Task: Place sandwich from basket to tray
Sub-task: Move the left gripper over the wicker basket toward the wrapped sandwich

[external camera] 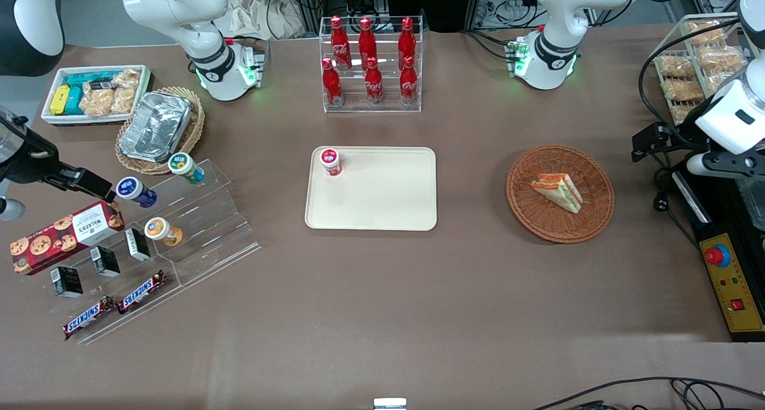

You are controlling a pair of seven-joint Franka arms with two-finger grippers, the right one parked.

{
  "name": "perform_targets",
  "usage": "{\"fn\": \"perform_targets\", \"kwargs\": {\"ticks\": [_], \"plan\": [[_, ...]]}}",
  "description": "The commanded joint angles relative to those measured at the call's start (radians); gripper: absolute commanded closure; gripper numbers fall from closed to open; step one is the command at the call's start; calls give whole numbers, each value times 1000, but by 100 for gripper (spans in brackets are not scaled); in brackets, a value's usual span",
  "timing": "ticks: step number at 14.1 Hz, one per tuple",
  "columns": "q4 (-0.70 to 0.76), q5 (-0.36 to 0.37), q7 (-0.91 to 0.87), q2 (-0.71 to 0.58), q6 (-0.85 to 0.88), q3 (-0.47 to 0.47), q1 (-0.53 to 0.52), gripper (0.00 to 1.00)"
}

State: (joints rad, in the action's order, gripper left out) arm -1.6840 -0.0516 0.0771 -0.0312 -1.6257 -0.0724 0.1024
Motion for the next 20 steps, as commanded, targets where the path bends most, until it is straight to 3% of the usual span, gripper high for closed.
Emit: {"fn": "perform_targets", "kwargs": {"ticks": [1,7,9,11,13,16,20], "plan": [[17,6,-16,5,4,3,6,0],[-41,24,-17,-39,9,10,20,0],[-203,19,-17,-132,-69,6,17,0],[-470,13,-17,-289,-286,5,7,0],[-560,16,-49,-329,-339,5,-1,0],[-615,22,-188,-335,-342,9,2,0],[-626,26,-605,-281,-361,16,32,1]]}}
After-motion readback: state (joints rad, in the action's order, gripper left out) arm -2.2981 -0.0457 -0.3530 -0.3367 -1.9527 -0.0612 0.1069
